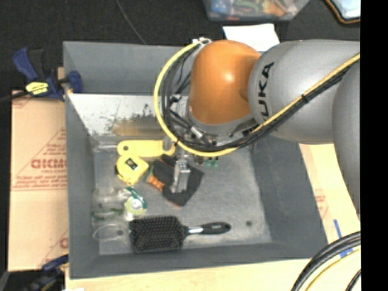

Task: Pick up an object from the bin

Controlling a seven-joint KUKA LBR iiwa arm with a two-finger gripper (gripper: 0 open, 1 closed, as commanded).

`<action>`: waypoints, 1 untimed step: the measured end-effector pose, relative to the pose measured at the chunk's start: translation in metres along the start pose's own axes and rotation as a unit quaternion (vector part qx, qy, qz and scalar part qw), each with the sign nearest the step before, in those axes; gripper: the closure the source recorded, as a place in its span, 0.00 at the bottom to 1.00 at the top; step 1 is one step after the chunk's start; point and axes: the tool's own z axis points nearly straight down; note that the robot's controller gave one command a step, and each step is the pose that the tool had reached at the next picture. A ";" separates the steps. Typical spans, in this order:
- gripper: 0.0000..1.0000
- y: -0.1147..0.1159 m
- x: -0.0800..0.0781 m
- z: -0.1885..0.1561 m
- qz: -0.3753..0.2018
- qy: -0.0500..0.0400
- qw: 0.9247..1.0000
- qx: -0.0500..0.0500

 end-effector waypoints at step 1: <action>0.00 -0.001 -0.002 -0.004 0.002 -0.004 1.000 0.000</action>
Offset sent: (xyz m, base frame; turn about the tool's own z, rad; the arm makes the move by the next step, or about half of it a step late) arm 0.0705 0.0323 -0.1318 -0.2701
